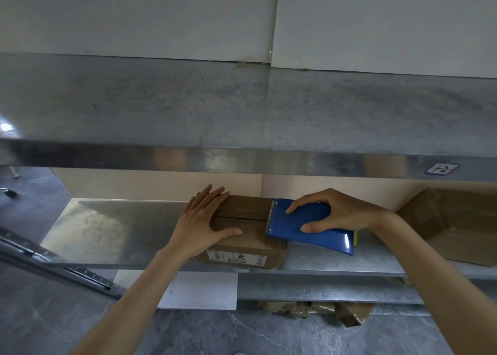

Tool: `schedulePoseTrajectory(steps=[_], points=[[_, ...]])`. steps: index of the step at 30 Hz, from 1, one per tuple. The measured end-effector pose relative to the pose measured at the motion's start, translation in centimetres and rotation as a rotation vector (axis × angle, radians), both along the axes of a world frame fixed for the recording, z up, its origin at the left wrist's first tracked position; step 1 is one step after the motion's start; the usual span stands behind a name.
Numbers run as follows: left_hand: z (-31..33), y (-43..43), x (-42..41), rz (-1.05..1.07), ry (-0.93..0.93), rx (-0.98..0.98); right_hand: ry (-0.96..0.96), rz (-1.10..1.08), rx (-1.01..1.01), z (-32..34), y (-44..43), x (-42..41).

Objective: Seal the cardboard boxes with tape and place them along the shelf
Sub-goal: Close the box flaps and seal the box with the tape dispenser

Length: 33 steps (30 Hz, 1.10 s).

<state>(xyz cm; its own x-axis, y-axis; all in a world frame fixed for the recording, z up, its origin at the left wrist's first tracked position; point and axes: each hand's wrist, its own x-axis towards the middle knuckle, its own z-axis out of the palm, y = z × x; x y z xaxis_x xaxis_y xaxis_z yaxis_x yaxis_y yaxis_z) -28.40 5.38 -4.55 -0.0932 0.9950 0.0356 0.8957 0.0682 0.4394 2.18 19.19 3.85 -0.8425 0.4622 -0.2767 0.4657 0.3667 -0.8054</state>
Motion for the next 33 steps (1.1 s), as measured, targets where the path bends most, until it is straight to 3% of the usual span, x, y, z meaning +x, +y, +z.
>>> schedulePoseTrajectory(steps=[6,22,33], points=[[0.5,-1.1,-0.2,-0.064,0.067,-0.059,-0.025,0.008,-0.011,0.6,-0.6,0.2],[0.5,-2.2,-0.1,-0.076,0.061,0.076,0.039,-0.005,-0.011,1.4,-2.9,2.1],[0.6,-1.7,-0.2,-0.088,0.06,0.041,0.002,-0.124,-0.031,2.4,-3.2,8.0]])
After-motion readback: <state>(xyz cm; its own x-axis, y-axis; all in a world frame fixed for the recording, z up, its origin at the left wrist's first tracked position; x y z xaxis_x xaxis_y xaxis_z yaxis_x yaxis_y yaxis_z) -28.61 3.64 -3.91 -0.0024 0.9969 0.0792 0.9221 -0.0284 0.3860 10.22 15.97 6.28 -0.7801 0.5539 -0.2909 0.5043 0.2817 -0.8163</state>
